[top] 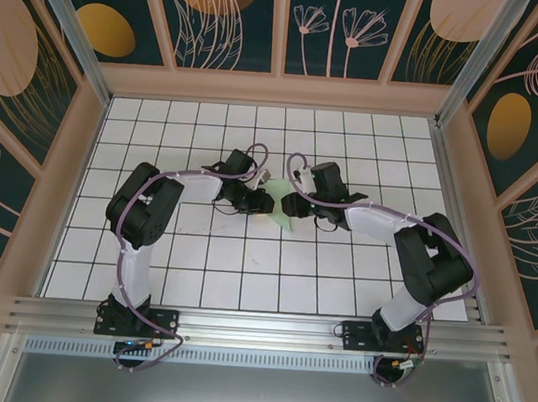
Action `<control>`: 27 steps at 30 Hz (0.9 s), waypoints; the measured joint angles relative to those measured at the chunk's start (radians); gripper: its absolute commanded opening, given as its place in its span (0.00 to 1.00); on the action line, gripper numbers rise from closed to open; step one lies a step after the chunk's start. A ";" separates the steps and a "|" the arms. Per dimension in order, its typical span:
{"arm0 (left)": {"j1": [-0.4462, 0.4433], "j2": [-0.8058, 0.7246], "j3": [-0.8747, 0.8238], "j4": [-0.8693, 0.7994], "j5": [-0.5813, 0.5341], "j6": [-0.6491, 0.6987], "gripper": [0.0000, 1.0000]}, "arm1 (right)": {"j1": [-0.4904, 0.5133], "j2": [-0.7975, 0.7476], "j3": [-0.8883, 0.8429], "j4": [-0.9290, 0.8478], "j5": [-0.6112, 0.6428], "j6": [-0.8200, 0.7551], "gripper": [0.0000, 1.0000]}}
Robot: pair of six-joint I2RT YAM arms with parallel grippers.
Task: Fold a paper plane with a square sheet of paper (fold left side to right side)
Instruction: Third fold the triangle at the center of the table.
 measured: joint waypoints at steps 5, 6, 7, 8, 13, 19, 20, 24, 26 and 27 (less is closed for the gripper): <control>0.000 0.000 0.000 0.000 0.000 -0.001 0.25 | 0.009 -0.013 -0.003 -0.024 -0.131 0.046 0.40; 0.000 0.000 0.000 0.000 0.000 -0.003 0.25 | 0.014 -0.014 -0.008 -0.024 -0.157 0.056 0.40; 0.000 0.000 0.000 0.000 0.000 -0.003 0.25 | 0.019 -0.014 -0.013 -0.024 -0.175 0.068 0.40; 0.000 0.000 0.000 0.000 0.000 -0.003 0.25 | 0.026 -0.014 -0.018 -0.025 -0.194 0.076 0.40; 0.000 0.000 0.000 0.000 0.000 -0.003 0.25 | 0.041 -0.005 -0.023 -0.030 -0.244 0.101 0.39; 0.000 0.000 0.000 0.000 0.000 -0.003 0.25 | 0.040 0.059 -0.015 -0.057 -0.251 0.101 0.39; 0.000 0.000 0.000 0.000 0.000 -0.003 0.25 | 0.040 0.068 -0.013 -0.065 -0.251 0.101 0.40; 0.000 0.000 0.000 0.000 -0.001 -0.003 0.25 | 0.040 0.085 -0.008 -0.084 -0.237 0.101 0.39; 0.000 0.000 0.000 0.000 -0.001 -0.003 0.25 | 0.040 0.088 -0.008 -0.085 -0.232 0.101 0.40; 0.000 0.000 0.000 0.000 -0.001 -0.003 0.25 | 0.040 0.092 -0.007 -0.087 -0.232 0.101 0.39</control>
